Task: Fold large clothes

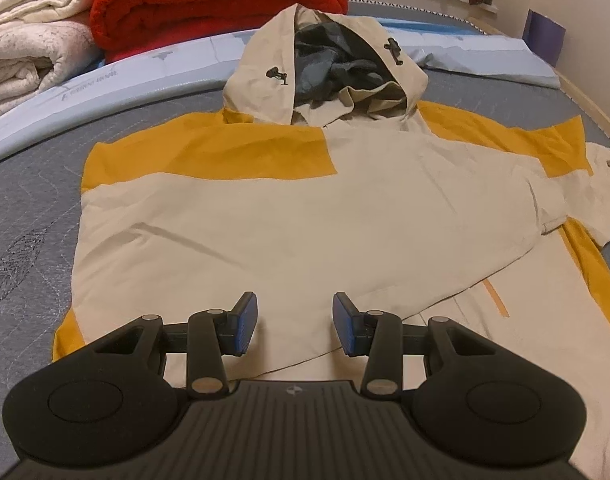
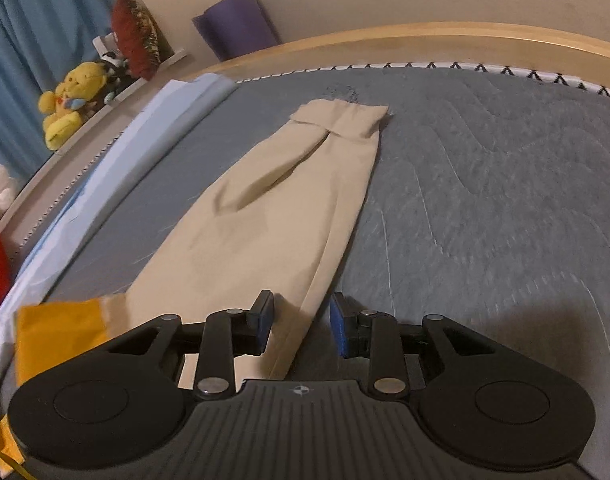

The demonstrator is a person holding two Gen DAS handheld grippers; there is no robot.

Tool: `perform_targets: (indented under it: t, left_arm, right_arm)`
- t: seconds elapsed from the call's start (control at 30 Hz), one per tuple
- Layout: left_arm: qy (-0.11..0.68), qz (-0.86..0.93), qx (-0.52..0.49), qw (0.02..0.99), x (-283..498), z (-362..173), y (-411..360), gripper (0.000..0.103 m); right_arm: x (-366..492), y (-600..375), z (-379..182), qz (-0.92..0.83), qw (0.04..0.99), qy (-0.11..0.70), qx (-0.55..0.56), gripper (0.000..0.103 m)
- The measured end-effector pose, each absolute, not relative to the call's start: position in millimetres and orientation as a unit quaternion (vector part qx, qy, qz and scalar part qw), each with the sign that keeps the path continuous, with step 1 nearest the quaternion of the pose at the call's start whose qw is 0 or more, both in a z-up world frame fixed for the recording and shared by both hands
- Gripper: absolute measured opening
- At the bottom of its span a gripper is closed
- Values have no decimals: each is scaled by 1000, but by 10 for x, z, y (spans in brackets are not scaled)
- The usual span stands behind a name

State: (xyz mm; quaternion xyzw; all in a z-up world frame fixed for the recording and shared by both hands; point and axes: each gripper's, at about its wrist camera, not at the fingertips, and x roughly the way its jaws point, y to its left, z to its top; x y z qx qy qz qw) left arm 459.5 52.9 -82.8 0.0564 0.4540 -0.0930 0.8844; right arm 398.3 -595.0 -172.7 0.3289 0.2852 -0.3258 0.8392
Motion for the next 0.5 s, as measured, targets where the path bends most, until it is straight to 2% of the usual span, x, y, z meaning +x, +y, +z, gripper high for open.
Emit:
perform_targets:
  t: [0.3,0.4,0.5]
  left_arm:
    - [456,-85,56,884,4633,-850,583,46]
    - [455,-82,51,885,4639,-829,619,46]
    - [454,-80,45,886,4640,-798,658,46]
  right_arm:
    - [4165,-6358,-1774,-361,826,255,350,31]
    - [4257,-6399,-1719,-379,822,261,337,6]
    - [4344,-6292,-1503,-399,827,239,316,3]
